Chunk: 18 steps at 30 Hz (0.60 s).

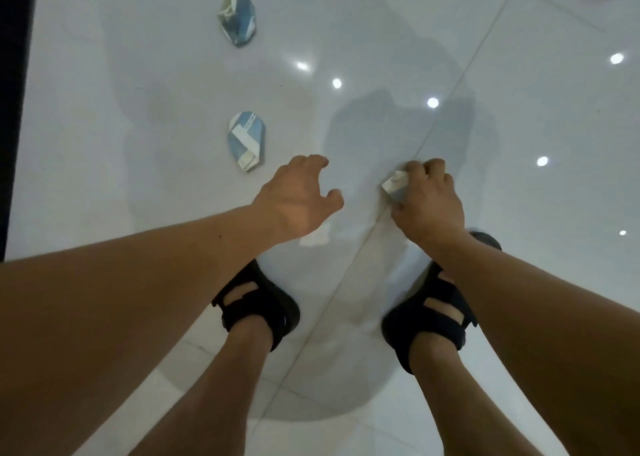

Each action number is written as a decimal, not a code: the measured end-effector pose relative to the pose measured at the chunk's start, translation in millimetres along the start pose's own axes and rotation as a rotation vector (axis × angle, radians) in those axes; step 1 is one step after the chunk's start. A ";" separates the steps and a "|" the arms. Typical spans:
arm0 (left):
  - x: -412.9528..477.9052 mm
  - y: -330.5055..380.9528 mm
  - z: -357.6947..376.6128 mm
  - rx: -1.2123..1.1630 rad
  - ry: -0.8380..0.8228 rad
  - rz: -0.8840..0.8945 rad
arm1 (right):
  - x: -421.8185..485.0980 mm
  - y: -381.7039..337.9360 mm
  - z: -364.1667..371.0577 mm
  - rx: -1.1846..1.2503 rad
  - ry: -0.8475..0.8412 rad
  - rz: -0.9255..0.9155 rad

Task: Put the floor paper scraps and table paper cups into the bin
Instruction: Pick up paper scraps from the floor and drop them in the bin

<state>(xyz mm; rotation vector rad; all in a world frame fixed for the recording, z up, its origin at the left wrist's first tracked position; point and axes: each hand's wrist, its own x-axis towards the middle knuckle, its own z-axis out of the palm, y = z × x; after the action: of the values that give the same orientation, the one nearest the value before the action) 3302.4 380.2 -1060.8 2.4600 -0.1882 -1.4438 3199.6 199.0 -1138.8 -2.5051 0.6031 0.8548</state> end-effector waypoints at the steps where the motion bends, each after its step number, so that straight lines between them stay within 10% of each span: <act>1: -0.9 -3.6 -2.3 -0.039 0.007 -0.013 | -3.9 -5.8 0.4 0.063 -0.006 -0.002; 10: -44.7 -12.8 -74.7 -0.331 -0.068 0.067 | -43.4 -120.3 -66.2 0.231 0.175 -0.576; 18: -65.4 -122.4 -100.0 -0.382 0.190 -0.151 | 13.5 -187.7 -33.7 -0.136 -0.010 -0.585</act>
<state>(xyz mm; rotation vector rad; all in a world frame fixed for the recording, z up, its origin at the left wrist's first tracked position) 3353.6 530.6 -997.7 2.3085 0.2928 -1.1595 3322.9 331.3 -1076.6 -2.5743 -0.2034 0.6929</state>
